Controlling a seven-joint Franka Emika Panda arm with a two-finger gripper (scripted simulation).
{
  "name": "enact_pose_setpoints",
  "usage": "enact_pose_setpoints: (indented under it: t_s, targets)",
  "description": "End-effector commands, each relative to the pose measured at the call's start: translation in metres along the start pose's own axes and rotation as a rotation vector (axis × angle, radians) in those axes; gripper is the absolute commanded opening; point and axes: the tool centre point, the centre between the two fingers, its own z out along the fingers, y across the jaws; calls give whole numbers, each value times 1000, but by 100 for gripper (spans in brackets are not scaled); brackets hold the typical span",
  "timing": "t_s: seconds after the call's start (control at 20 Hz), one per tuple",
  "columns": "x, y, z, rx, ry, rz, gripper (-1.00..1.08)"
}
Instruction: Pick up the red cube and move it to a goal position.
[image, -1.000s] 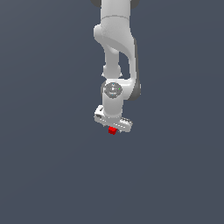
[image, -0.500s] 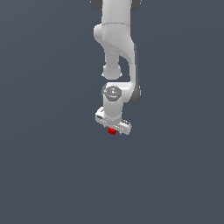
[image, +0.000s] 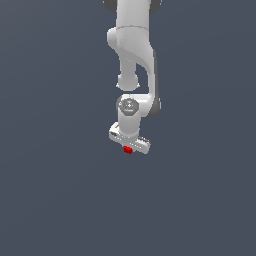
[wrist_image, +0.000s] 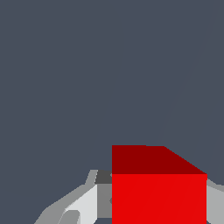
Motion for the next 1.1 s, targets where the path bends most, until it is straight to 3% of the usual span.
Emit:
enact_pose_setpoints:
  t_s: [0.0,0.45,1.05]
  targets:
    - [0,0,0,0,0,0,-100]
    - [9,-15,-1,0,0,0,-100]
    - [42,-71,-6,0,0,0,-100]
